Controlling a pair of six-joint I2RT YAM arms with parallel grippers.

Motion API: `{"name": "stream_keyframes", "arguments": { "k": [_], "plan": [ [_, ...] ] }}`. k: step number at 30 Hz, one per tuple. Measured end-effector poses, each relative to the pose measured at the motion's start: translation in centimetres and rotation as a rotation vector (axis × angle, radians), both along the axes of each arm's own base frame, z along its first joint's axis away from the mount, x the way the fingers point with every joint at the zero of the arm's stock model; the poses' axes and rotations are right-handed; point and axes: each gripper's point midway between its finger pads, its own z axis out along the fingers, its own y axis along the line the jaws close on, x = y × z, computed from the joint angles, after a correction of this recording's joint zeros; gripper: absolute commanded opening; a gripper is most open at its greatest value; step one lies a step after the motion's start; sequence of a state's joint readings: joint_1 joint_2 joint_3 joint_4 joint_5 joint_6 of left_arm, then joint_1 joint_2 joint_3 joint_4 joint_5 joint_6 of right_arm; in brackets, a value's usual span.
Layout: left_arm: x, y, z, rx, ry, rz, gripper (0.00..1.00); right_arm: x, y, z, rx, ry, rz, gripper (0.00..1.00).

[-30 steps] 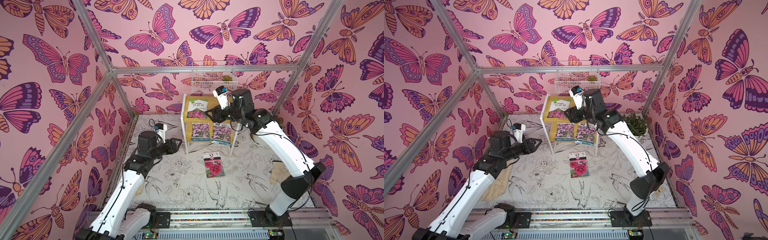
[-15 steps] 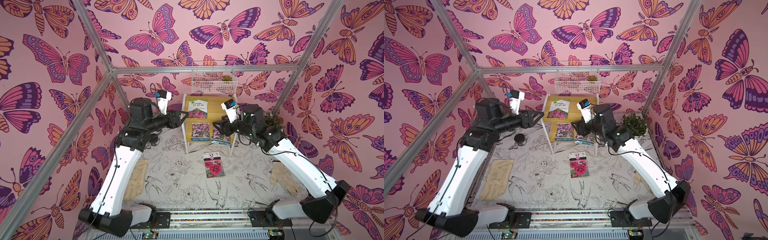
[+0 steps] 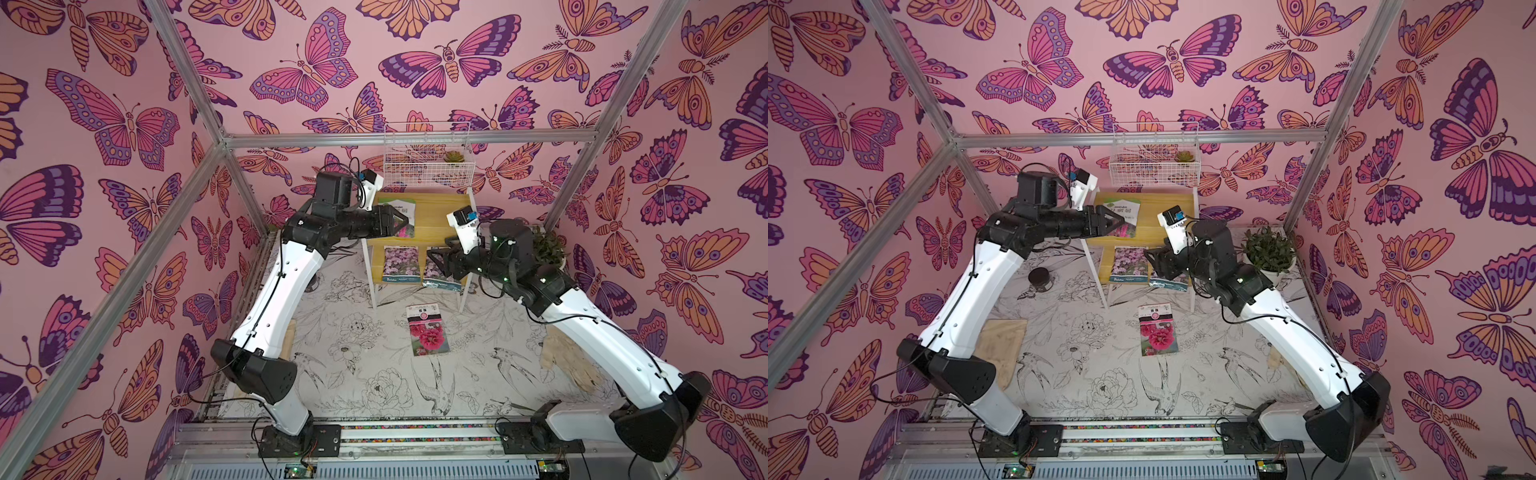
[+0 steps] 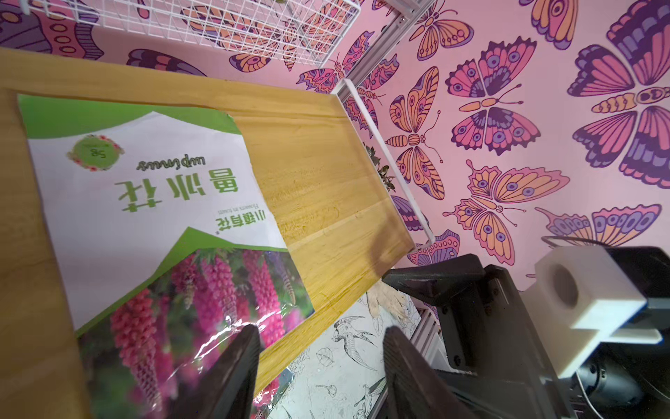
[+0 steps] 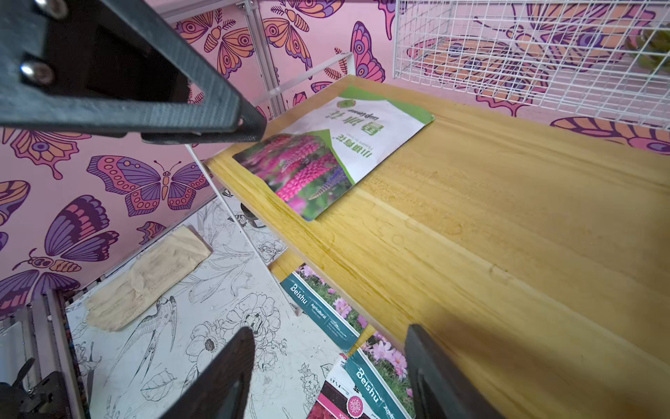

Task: Take the seed bag off the shelf
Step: Pick up the seed packet from the shelf.

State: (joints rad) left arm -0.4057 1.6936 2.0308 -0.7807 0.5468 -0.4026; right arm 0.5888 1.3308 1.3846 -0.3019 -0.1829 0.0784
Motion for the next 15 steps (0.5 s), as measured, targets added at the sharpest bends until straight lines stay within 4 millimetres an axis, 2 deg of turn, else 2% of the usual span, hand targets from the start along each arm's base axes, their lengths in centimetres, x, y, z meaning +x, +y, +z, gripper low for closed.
{"name": "stream_keyframes", "arguments": {
  "k": [4, 10, 12, 15],
  "plan": [
    [-0.1, -0.9, -0.9, 0.087, -0.017, 0.033, 0.56, 0.3, 0.2, 0.7, 0.026, -0.023, -0.002, 0.68],
    [-1.4, -2.6, -1.9, 0.189, -0.059, 0.032, 0.58, 0.4, 1.2, 1.8, 0.073, -0.059, 0.038, 0.69],
    [-1.5, -1.8, -2.2, 0.22, -0.067, 0.065, 0.59, 0.4, 2.0, 2.3, 0.054, -0.077, 0.086, 0.69],
    [-2.2, 0.6, -2.0, 0.258, -0.092, 0.141, 0.61, 0.8, 3.8, 3.3, -0.027, -0.152, 0.171, 0.7]
  ]
}}
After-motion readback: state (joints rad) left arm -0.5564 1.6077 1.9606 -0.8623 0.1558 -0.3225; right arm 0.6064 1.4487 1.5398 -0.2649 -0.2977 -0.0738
